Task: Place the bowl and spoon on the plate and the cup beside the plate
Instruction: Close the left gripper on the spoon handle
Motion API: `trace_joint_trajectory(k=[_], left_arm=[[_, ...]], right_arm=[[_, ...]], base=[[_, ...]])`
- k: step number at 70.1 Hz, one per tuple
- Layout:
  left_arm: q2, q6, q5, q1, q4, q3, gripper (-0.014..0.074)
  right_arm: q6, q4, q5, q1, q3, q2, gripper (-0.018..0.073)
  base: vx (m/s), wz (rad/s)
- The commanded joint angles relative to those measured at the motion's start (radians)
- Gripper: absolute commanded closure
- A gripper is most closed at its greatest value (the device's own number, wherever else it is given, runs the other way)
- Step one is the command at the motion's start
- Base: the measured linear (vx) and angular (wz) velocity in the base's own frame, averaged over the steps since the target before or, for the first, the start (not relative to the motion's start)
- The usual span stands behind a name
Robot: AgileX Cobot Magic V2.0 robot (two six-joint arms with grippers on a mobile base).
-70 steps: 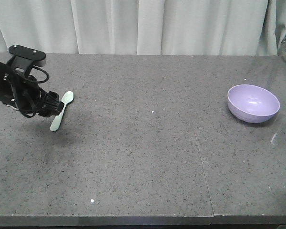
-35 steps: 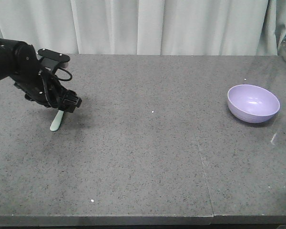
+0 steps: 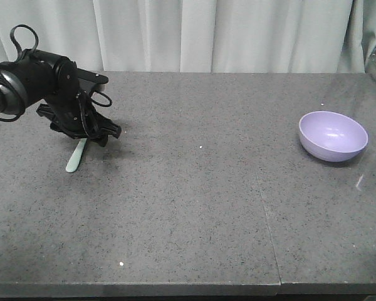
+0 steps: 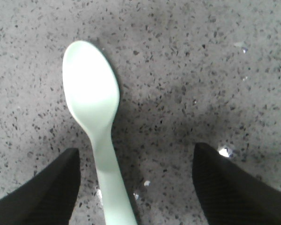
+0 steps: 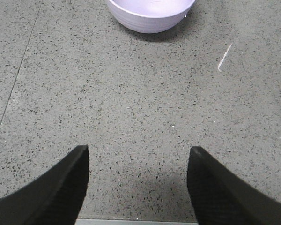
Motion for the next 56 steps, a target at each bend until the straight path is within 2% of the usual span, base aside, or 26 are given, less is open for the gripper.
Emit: trace_joint_trajectory(k=[1, 13, 26, 47, 56], left_arm=[[-0.043, -0.017, -0.011, 0.0, 0.01, -0.044, 0.0136], [-0.019, -0.029, 0.011, 0.02, 0.016, -0.05, 0.0157], [-0.011, -0.025, 0.033, 0.041, -0.02, -0.055, 0.0197], [-0.019, -0.017, 0.033, 0.043, -0.019, -0.058, 0.047], [-0.035, -0.016, 0.032, 0.043, -0.02, -0.058, 0.0548]], right_arm=[[0.0, -0.013, -0.056, 0.0, -0.035, 0.003, 0.0103], [0.0, -0.013, -0.056, 0.0, -0.035, 0.003, 0.0103], [0.0, -0.013, -0.057, 0.0, -0.035, 0.003, 0.0103], [0.0, -0.013, -0.056, 0.0, -0.035, 0.003, 0.0103], [0.0, -0.013, -0.057, 0.0, -0.035, 0.003, 0.0103]], base=[[0.0, 0.0], [0.0, 0.0], [0.0, 0.0], [0.0, 0.0], [0.0, 0.0]])
